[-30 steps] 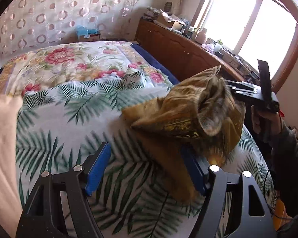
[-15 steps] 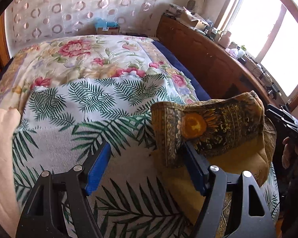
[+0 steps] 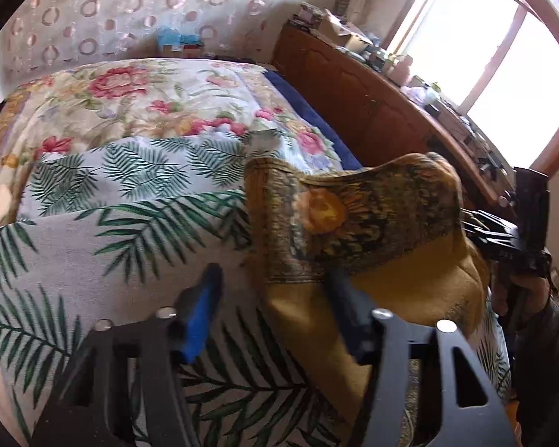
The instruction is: Fold small clothes
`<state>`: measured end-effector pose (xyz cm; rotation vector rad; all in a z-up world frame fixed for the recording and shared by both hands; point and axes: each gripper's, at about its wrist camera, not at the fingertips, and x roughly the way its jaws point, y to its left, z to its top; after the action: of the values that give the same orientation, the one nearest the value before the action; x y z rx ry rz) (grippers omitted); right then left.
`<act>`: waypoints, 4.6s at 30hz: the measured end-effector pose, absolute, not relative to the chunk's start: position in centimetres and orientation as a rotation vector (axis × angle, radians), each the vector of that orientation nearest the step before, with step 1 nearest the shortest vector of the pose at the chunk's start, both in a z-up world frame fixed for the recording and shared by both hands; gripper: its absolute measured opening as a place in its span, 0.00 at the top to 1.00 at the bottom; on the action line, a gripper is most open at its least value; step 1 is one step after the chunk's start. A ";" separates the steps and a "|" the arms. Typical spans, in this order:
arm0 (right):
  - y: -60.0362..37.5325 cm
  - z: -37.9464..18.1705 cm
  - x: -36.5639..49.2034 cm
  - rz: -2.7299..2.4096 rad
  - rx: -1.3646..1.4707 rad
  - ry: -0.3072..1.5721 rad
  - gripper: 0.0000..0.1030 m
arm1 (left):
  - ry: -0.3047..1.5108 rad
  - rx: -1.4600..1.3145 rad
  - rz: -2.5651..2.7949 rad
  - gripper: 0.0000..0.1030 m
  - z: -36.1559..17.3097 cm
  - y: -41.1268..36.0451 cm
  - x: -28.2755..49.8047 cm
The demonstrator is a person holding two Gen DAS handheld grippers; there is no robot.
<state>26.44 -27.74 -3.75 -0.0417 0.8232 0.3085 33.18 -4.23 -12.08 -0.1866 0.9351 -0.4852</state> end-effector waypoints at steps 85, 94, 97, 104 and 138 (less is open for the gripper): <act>9.4 -2.5 33.9 0.979 -0.362 0.569 0.44 | 0.528 -0.236 0.212 0.20 -6.8 21.9 8.8; 11.2 -4.7 35.2 0.967 -0.453 0.587 0.44 | 0.517 -0.187 0.198 0.20 -5.5 20.6 8.6; 10.0 -3.4 34.5 0.936 -0.403 0.595 0.44 | 0.503 -0.157 0.193 0.20 -4.7 19.5 8.1; 4.0 -1.5 28.8 0.859 -0.334 0.554 0.44 | 0.481 -0.112 0.154 0.20 -3.5 16.8 7.6; -19.7 4.6 6.0 0.336 -0.036 0.391 0.20 | 0.466 -0.004 -0.050 0.20 0.5 0.4 8.0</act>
<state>5.96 -19.72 4.59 -0.0362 0.3908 0.3357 7.99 0.44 0.53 -0.0044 0.4658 -0.0498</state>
